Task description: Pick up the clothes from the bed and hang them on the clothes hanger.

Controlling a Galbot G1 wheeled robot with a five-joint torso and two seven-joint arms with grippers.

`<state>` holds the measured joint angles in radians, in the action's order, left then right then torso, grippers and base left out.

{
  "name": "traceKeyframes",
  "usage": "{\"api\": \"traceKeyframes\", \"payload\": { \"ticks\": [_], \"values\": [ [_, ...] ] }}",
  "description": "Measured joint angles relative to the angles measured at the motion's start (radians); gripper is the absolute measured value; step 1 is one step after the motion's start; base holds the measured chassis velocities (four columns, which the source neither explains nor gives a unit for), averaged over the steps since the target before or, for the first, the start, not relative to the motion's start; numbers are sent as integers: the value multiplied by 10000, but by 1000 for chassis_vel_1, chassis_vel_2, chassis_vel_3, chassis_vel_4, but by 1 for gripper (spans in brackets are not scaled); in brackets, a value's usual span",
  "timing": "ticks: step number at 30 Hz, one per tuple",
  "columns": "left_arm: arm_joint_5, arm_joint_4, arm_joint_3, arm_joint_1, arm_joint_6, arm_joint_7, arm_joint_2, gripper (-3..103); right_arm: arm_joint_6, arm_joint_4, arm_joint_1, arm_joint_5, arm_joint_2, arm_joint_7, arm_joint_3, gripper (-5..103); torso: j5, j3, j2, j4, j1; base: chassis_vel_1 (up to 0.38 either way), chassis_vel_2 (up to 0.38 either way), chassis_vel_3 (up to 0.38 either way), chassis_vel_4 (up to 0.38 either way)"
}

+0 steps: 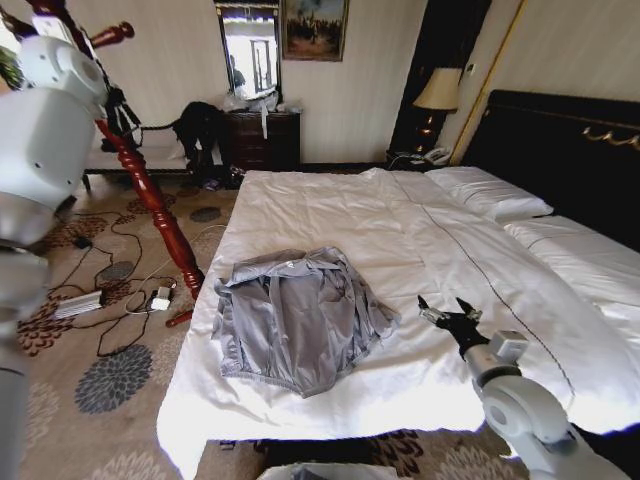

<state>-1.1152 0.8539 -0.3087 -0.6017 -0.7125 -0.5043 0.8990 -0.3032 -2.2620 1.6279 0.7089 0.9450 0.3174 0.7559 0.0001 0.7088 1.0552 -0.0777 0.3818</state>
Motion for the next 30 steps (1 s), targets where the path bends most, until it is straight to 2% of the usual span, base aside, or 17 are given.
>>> {"api": "traceKeyframes", "payload": {
  "ticks": [14, 16, 17, 21, 22, 23, 25, 27, 29, 30],
  "values": [
    [40, 1122, -593, 12, -16, 151, 136, 16, 21, 3, -29, -14, 96, -16, -19, 100, 1, 0, 0, -2, 1, 0, 0, 0, 0],
    [-126, 2093, -604, 439, 46, 301, -154, 16, 30, 32, -27, -9, 111, -5, 31, 100, 4, -1, 1, -7, 0, 0, 0, 0, 0],
    [-126, 2093, -604, 439, 46, 301, -154, 16, 30, 32, -27, -9, 111, -5, 31, 100, 4, -1, 1, -7, 0, 0, 0, 0, 0],
    [-777, 4033, -336, 1777, 372, 742, -1091, 16, 30, 117, -11, 100, 54, 78, 235, 100, -1, 0, 0, -2, 1, 0, 0, 0, 0],
    [-777, 4033, -336, 1777, 372, 742, -1091, 16, 30, 117, -11, 100, 54, 78, 235, 100, -1, 0, 0, -2, 1, 0, 0, 0, 0],
    [-1057, 5057, -117, 2656, 652, 997, -1549, 16, 22, 137, -14, 233, -23, 127, 332, 100, -9, 0, 0, 4, 0, 0, 0, 0, 0],
    [-1144, 6033, 372, 3823, 996, 1220, -2023, 16, -5, 180, -48, 417, -135, 184, 414, 100, -5, 0, 0, -3, 0, 0, 0, 0, 0],
    [-1141, 6213, 515, 4094, 1089, 1280, -2110, 16, -13, 196, -64, 477, -163, 206, 429, 100, -3, 0, 0, -3, 0, 0, 0, 0, 0],
    [-921, 6984, 1445, 5614, 1751, 1821, -2463, 16, -71, 254, -150, 820, -280, 310, 449, 100, -2, 0, 0, -5, 0, 0, 0, 0, 0],
    [-921, 6984, 1445, 5614, 1751, 1821, -2463, 16, -71, 254, -150, 820, -280, 310, 449, 100, -2, 0, 0, -5, 0, 0, 0, 0, 0]
  ]
}}
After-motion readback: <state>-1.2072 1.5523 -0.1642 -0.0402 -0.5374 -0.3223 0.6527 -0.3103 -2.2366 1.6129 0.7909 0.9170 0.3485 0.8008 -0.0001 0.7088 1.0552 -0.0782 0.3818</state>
